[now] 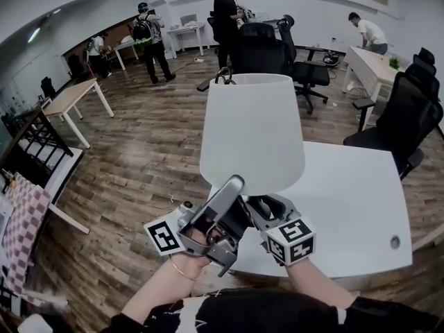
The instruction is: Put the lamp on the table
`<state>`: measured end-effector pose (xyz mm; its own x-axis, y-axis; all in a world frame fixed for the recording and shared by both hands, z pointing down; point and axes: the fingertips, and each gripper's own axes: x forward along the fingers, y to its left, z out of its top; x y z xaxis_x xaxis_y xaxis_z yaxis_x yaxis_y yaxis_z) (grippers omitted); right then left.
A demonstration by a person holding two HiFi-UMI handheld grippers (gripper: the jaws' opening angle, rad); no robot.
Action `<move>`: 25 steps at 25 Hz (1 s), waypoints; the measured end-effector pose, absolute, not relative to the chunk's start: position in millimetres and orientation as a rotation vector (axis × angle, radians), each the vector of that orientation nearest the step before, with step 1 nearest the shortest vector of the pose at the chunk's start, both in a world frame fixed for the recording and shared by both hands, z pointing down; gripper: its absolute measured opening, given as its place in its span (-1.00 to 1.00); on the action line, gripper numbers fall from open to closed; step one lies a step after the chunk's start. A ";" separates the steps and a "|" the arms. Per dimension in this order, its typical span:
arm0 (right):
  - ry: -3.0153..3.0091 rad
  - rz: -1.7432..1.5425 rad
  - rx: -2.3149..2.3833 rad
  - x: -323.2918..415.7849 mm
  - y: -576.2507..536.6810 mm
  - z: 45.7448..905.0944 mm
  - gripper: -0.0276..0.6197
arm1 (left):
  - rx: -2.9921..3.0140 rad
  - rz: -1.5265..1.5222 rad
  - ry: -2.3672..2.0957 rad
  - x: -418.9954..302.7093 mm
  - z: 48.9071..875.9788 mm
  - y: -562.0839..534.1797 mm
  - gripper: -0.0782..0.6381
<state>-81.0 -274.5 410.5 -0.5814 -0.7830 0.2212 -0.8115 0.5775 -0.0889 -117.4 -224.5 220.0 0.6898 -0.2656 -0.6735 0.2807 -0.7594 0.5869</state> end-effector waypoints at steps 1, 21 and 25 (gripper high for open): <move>-2.646 0.273 1.348 -80.9 -276.6 411.5 -0.36 | 2.208 -1.022 0.012 -117.2 220.8 -227.0 -0.75; -2.607 0.378 1.226 -73.7 -318.6 445.7 -0.36 | 2.126 -1.045 -0.112 -108.9 253.5 -279.2 -0.75; -2.601 0.404 1.190 -76.6 -322.3 457.5 -0.36 | 2.110 -1.047 -0.149 -110.9 265.0 -285.1 -0.75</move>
